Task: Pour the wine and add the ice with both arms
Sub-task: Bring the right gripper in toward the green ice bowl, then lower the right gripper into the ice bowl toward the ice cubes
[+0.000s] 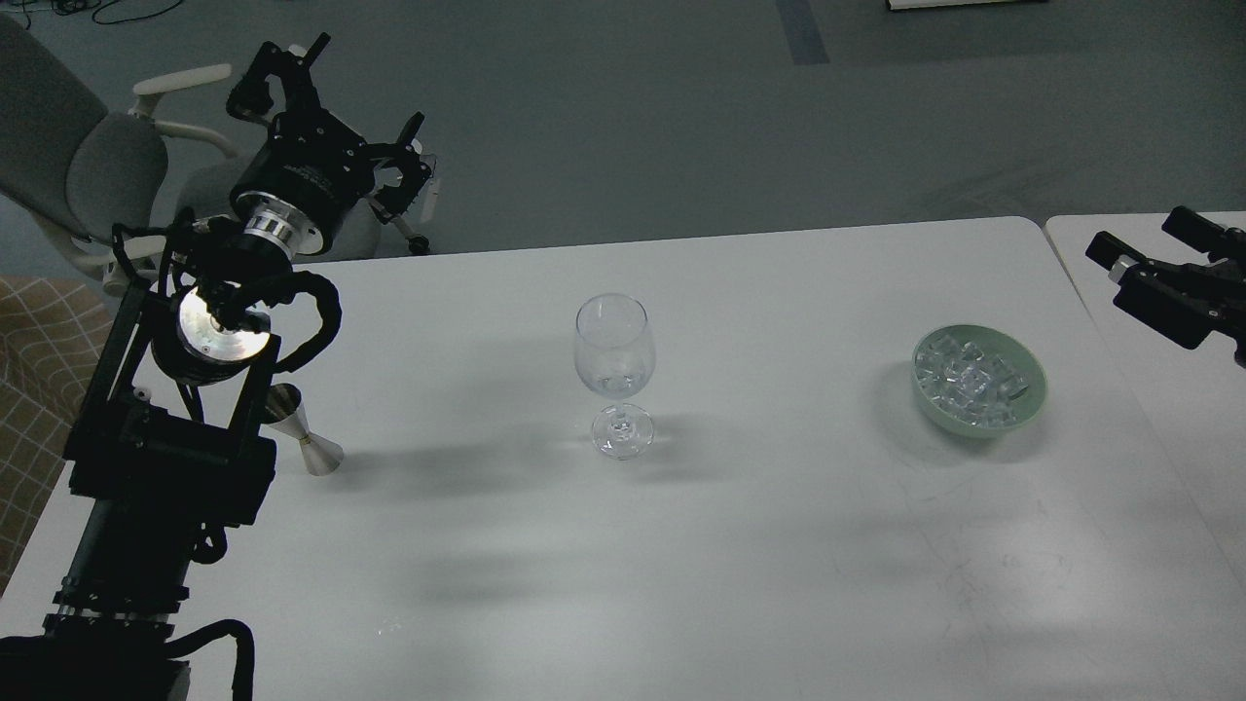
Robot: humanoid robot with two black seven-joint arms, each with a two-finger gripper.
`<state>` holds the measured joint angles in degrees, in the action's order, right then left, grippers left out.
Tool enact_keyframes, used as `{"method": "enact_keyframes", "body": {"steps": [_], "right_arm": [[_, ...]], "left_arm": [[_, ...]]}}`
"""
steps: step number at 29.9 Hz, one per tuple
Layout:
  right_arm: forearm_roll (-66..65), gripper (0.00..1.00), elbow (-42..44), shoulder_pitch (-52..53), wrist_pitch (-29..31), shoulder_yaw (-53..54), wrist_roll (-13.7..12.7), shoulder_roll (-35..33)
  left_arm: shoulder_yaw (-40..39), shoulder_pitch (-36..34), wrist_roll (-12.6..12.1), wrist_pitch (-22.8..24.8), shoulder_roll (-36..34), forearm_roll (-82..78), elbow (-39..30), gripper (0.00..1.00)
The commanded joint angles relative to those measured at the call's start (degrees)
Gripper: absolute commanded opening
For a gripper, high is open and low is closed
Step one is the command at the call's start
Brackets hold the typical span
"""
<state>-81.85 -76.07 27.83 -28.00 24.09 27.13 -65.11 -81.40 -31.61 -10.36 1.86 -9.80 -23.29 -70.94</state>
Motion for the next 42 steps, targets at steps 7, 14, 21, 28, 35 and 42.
{"method": "enact_keyframes", "body": {"steps": [7,14,21,28,35,42], "right_arm": [[-1.0,1.0,10.7,-1.7,0.0,0.0,0.1,11.4],[-0.4,1.0,10.7,-0.9,0.0,-5.6,-0.1,12.1],[-0.6,1.0,11.0,0.8,4.6,-5.9,-0.2,11.9],[-0.9,1.0,11.2,5.1,18.0,-5.9,-1.5,12.1],[-0.6,1.0,11.2,7.3,25.3,-5.9,-6.9,12.2],[-0.8,1.0,10.9,8.3,29.8,-5.8,-10.9,12.2]], "left_arm": [[0.0,0.1,0.0,0.3,-0.2,0.0,-0.2,0.98],[0.0,0.3,0.0,0.7,-0.2,0.0,-0.2,0.98],[0.0,0.3,0.0,0.8,0.0,0.0,-0.2,0.98],[0.0,0.7,0.0,1.4,0.0,0.0,-0.2,0.98],[-0.1,0.7,0.0,1.5,0.0,0.0,-0.2,0.98],[-0.1,0.7,0.0,1.6,0.0,0.0,-0.2,0.98]]}}
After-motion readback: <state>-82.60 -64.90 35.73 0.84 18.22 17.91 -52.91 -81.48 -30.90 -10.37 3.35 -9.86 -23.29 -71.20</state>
